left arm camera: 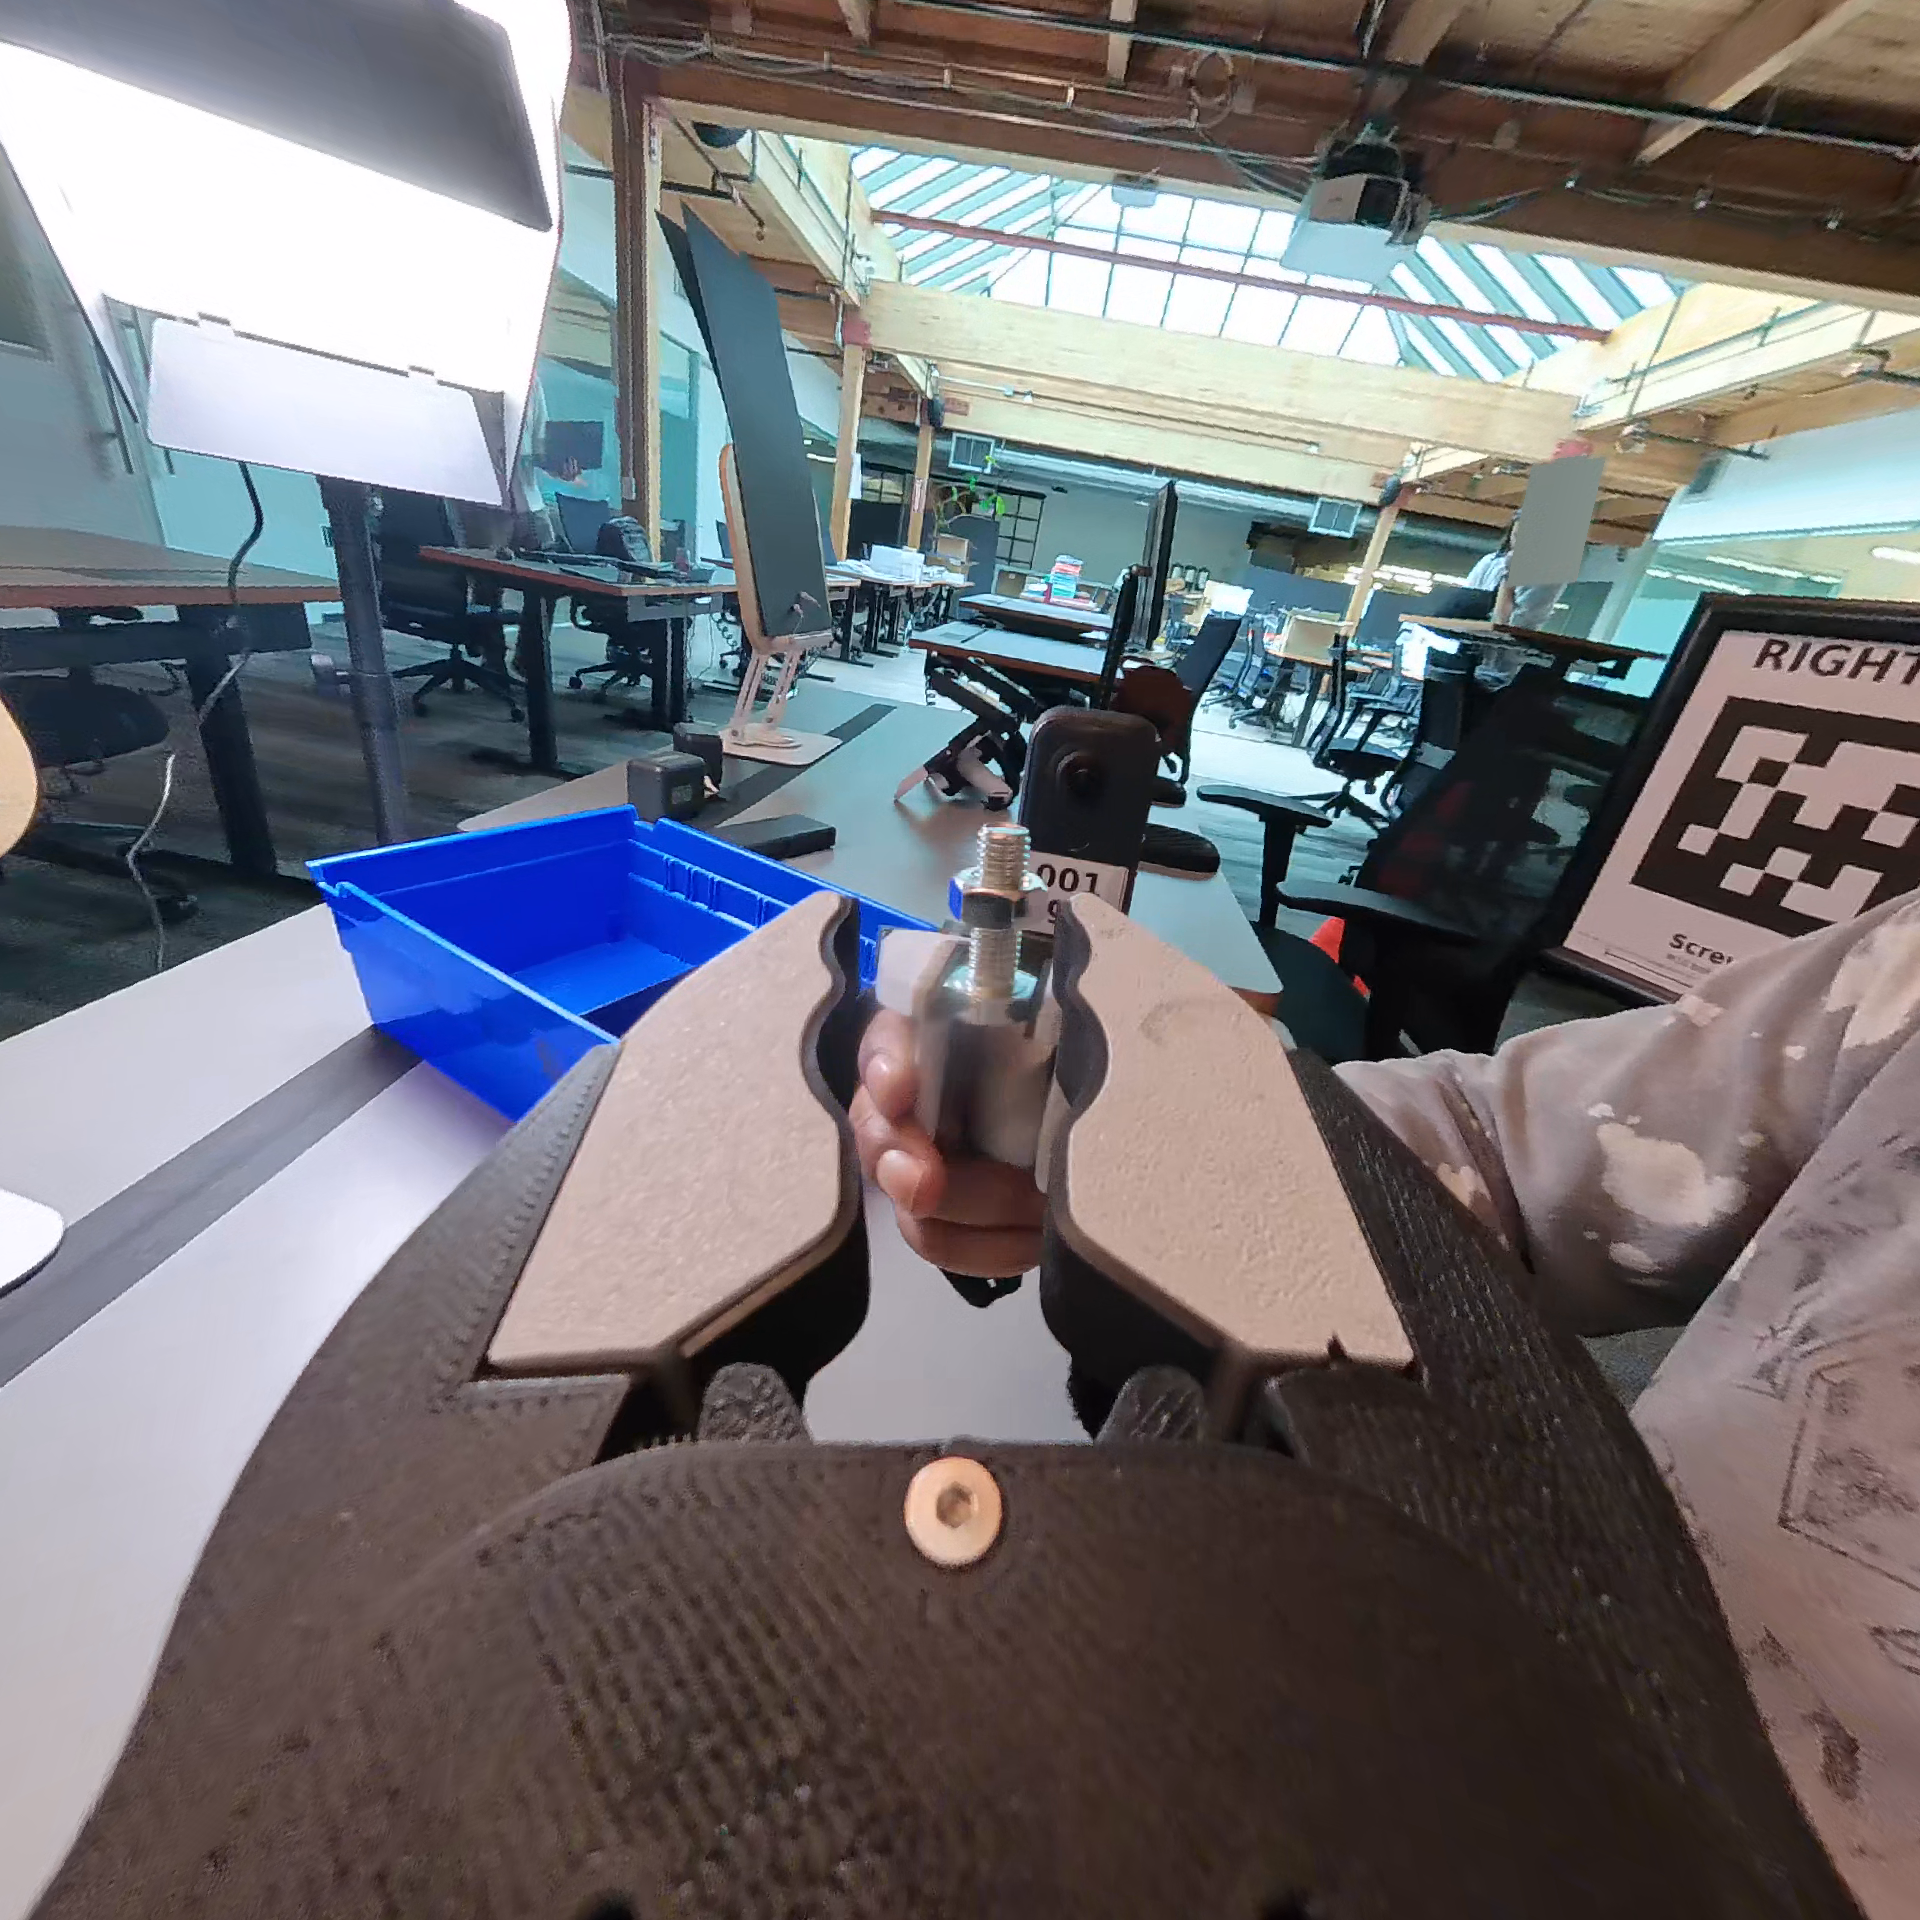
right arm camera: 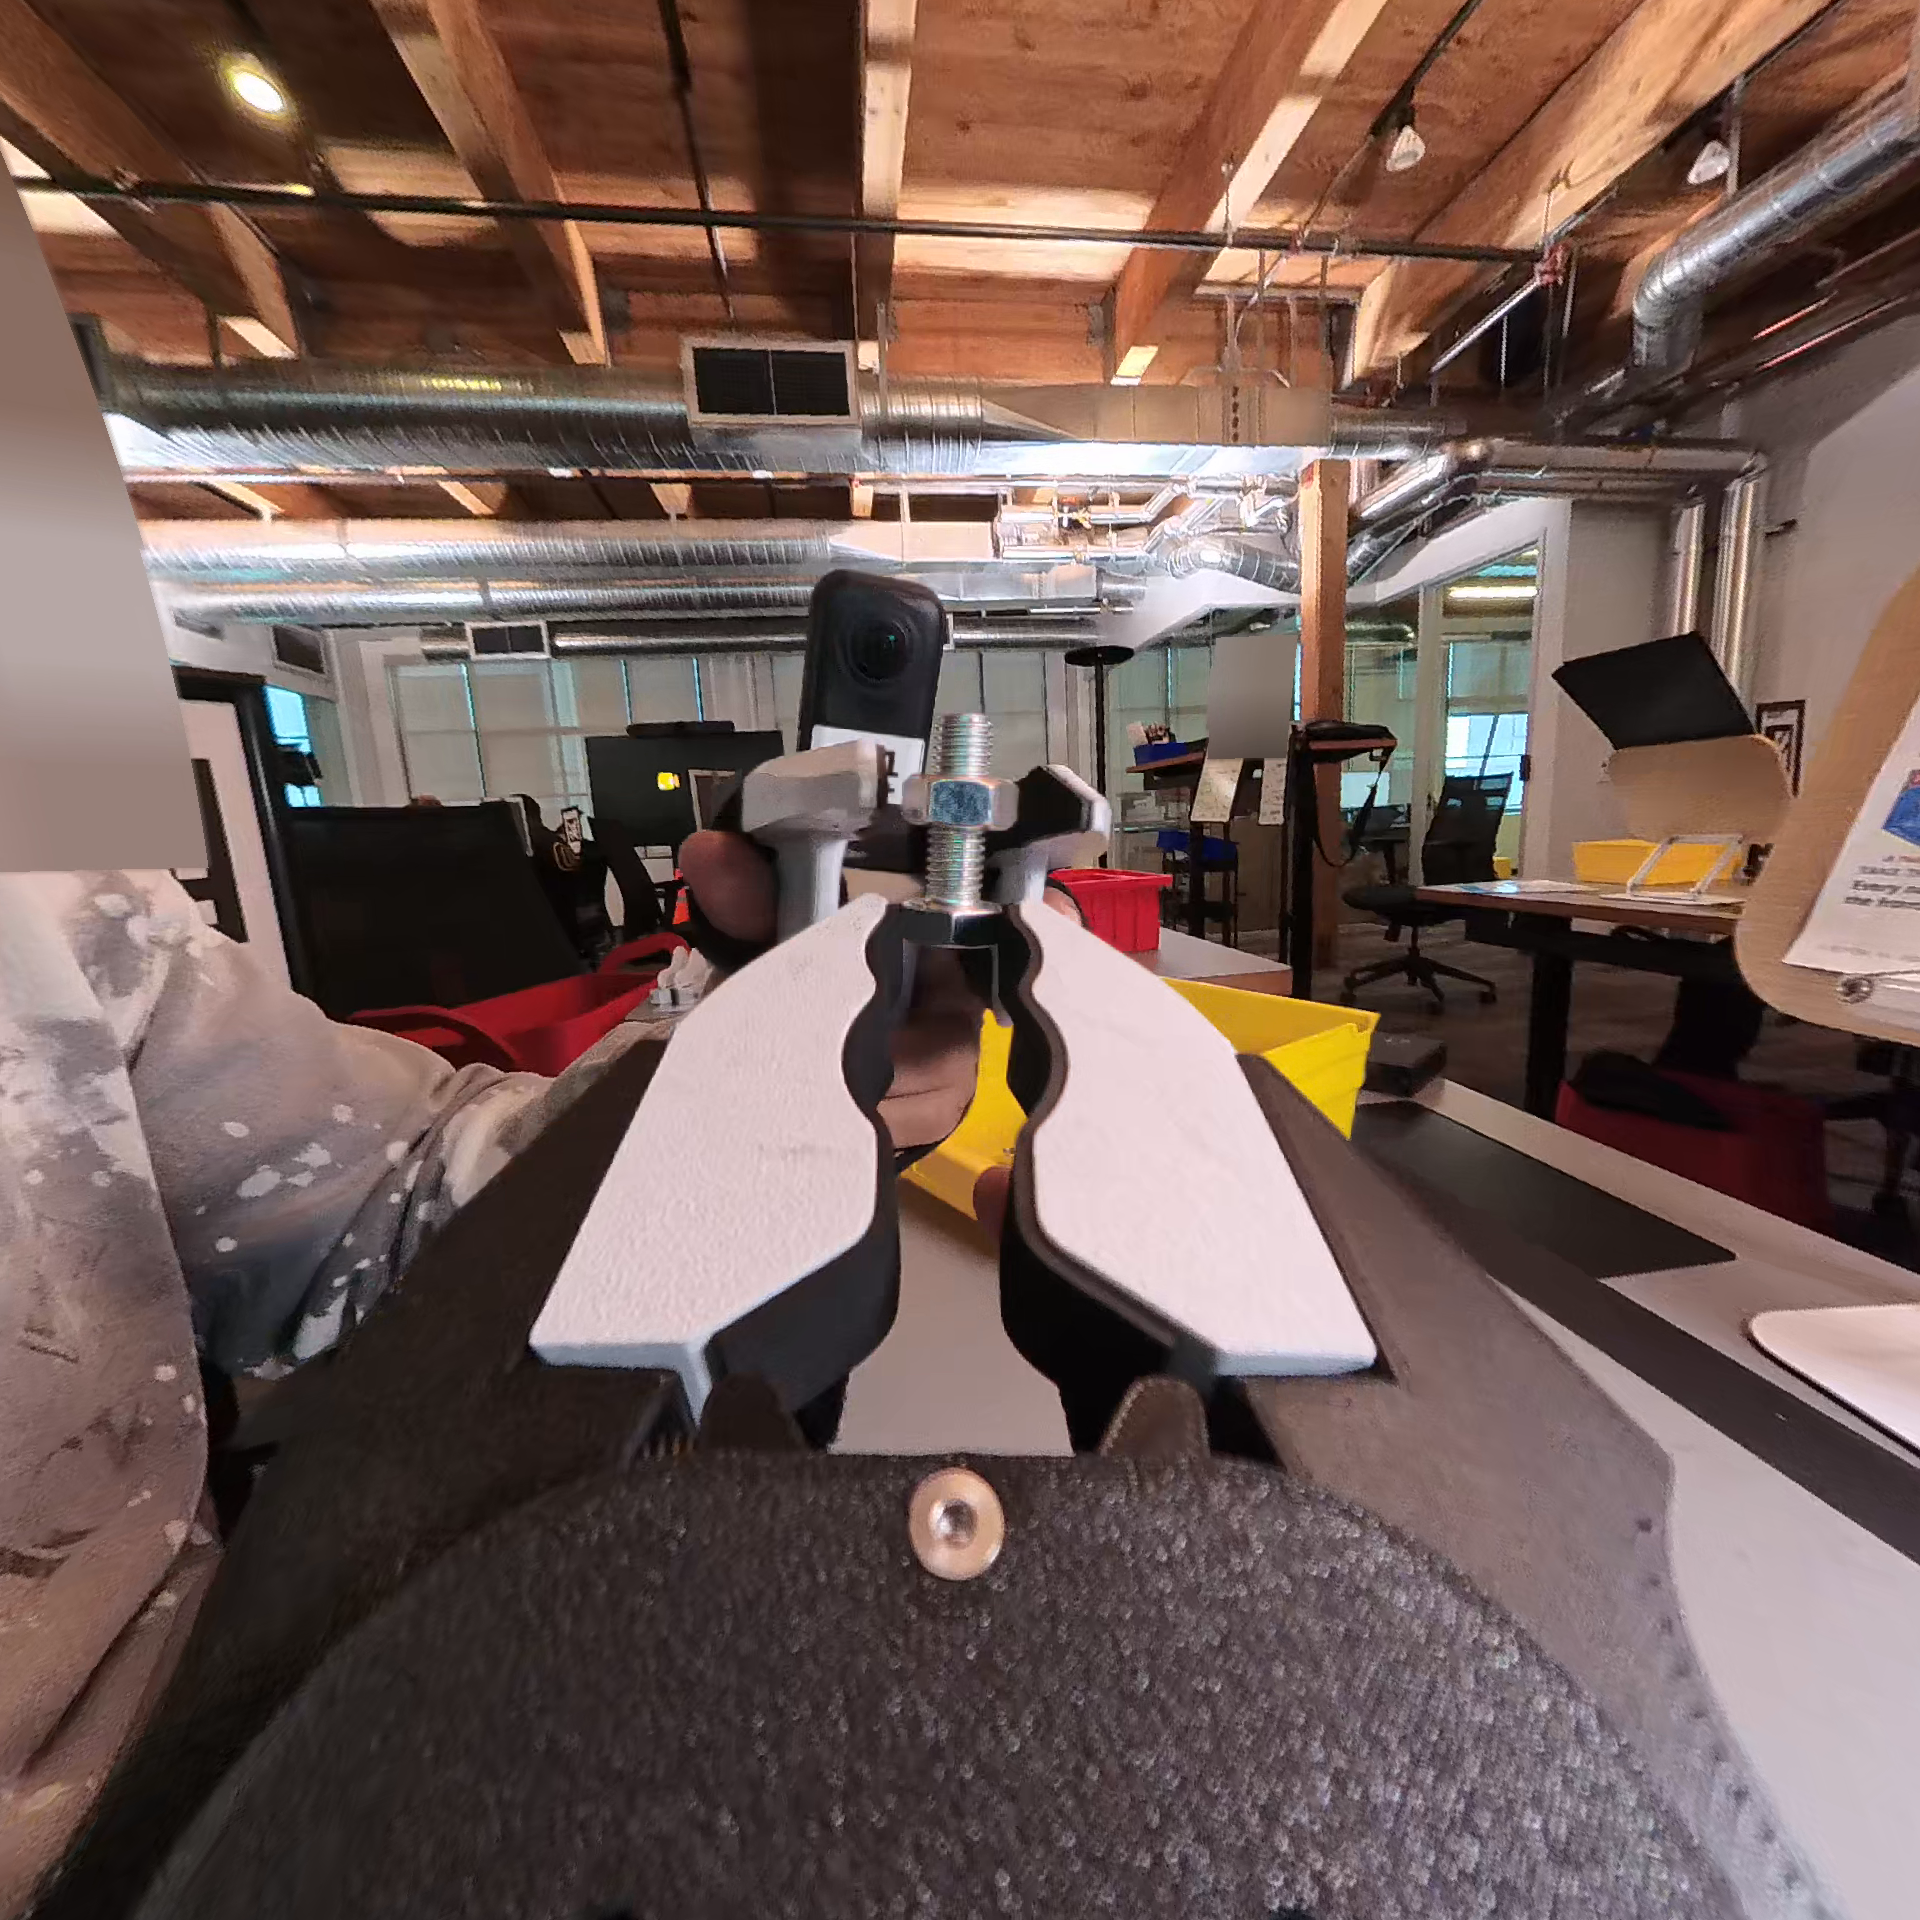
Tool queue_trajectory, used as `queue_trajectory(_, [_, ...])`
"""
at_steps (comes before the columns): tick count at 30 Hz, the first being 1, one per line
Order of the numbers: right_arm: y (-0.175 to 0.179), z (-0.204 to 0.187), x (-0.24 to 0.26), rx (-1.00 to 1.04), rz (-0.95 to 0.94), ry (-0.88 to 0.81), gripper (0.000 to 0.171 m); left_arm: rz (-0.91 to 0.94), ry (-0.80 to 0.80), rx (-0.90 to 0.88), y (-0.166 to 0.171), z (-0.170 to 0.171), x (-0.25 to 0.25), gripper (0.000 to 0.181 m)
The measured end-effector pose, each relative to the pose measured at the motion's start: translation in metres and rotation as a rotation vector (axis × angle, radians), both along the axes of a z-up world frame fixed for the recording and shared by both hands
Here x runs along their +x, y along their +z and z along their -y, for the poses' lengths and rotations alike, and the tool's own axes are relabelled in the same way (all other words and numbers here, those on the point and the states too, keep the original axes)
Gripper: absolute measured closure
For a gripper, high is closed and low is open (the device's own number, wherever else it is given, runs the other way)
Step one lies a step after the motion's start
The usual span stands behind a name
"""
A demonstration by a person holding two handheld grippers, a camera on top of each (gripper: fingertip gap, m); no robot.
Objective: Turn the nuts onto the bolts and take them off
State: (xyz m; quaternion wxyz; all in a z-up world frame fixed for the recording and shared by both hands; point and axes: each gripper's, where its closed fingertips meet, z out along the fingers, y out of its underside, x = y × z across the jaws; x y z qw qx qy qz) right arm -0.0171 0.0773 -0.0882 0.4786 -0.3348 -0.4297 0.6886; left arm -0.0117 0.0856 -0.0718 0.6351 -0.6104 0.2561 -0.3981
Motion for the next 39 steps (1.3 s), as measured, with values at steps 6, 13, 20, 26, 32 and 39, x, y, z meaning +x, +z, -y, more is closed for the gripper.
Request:
queue_trajectory(6, [0.008,0.004,0.006,0.001,-0.036,0.033,0.153,-0.006,0.142,-0.053,-0.009,-0.02,-0.029,0.163])
queue_trajectory(13, [0.0,-0.002,-0.001,-0.008,0.006,-0.007,0.153,0.004,0.008,-0.028,-0.001,-0.002,-0.005,0.141])
queue_trajectory(20, [0.005,0.0,0.005,-0.009,-0.029,0.02,0.153,-0.005,0.139,-0.065,-0.008,-0.019,-0.026,0.162])
queue_trajectory(26, [0.001,-0.005,0.001,-0.01,-0.001,-0.016,0.153,0.015,0.028,-0.044,-0.001,-0.005,-0.009,0.146])
queue_trajectory(32, [0.0,-0.002,0.0,-0.001,0.002,-0.019,0.153,-0.004,0.06,-0.075,-0.006,-0.01,-0.009,0.156])
queue_trajectory(39, [0.0,-0.006,0.002,-0.002,0.002,-0.023,0.153,-0.005,0.108,-0.075,-0.007,-0.017,-0.022,0.149])
